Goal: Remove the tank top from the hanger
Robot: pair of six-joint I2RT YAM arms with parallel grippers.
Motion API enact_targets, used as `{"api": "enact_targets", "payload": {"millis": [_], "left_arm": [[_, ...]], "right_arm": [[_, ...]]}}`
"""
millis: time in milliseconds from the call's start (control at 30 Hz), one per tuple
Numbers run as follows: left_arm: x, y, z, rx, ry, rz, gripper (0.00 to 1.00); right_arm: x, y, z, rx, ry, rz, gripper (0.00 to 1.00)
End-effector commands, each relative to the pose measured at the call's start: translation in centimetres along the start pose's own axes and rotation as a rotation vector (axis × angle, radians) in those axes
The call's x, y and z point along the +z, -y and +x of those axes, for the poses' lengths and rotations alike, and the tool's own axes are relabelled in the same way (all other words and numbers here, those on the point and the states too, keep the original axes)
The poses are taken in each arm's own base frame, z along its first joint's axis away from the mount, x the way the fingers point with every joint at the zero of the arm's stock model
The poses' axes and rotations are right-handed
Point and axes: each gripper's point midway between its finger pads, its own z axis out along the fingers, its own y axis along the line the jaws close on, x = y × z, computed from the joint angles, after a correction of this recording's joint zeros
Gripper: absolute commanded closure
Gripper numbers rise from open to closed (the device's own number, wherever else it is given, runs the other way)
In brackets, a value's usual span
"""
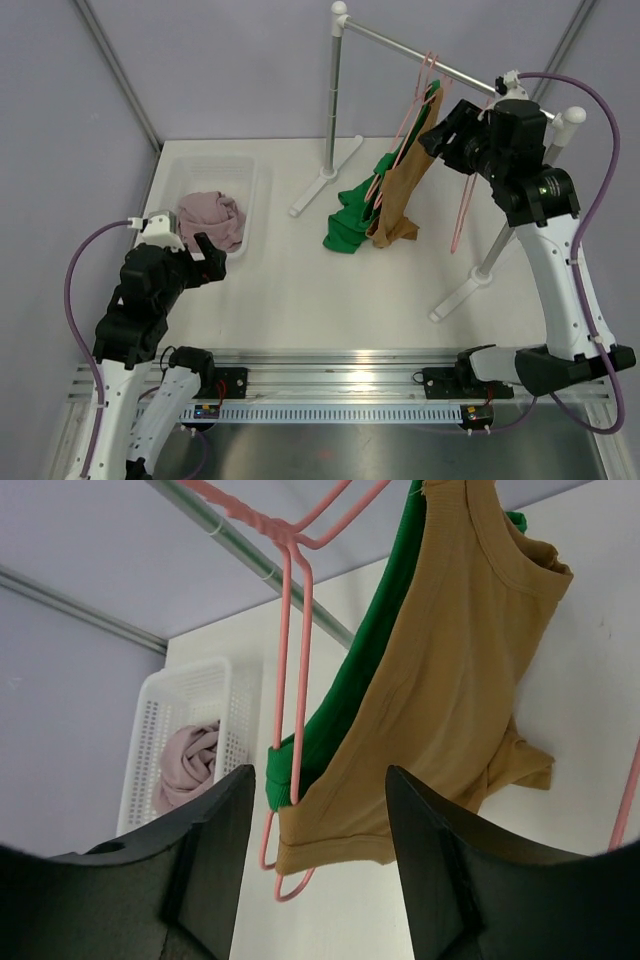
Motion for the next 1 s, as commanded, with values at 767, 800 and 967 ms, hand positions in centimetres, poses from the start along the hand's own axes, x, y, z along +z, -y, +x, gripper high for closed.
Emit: {"api": "enact_targets", "payload": {"millis": [767, 800, 967], "left_arm": [[0.7, 0.6, -1.2, -0.005, 0.074, 0.031, 0.01], [0.6, 0.6, -1.2, -0.006, 0.074, 0.031, 0.01], [0.7, 0.6, -1.2, -0.006, 0.072, 0.031, 0.01]], "right_arm": [[7.1, 0.7, 0.2, -0.143, 0.088, 0.256, 0.67], [7.2, 0.9, 0.1, -0.138, 0.096, 0.264, 0.70], [7.7, 1.4, 0.8, -0.129, 0.085, 0.280, 0.71]]}}
